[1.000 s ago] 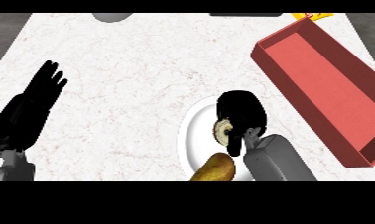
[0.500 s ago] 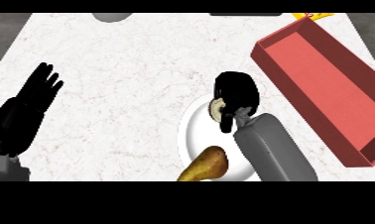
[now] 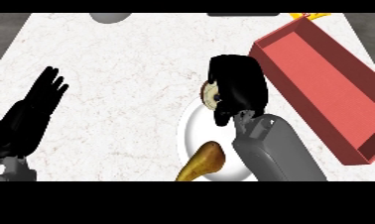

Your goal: Pick the cupcake from the plate and place it in the cardboard box

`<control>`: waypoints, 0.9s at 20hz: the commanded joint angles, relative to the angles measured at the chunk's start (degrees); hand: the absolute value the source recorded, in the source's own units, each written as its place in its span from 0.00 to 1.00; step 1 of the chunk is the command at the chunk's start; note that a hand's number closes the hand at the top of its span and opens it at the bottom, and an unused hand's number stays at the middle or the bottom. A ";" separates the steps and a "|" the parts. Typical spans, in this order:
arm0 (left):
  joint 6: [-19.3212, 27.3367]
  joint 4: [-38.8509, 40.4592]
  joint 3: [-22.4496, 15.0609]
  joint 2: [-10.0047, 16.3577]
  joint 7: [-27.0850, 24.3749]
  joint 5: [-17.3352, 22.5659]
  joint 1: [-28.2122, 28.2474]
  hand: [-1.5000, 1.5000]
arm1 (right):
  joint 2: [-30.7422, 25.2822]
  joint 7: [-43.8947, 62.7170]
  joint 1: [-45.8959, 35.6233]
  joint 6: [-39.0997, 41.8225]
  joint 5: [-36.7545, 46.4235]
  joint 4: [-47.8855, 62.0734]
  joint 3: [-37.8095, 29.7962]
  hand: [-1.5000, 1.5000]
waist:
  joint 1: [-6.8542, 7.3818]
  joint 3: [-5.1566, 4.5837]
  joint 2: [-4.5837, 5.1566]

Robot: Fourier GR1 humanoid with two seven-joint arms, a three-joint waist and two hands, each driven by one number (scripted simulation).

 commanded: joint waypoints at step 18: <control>0.21 -0.72 0.07 -0.28 2.10 -0.20 -1.84 0.50 | -10.54 5.24 -15.44 9.63 4.29 -11.83 -22.32 1.00 | 0.27 0.01 0.24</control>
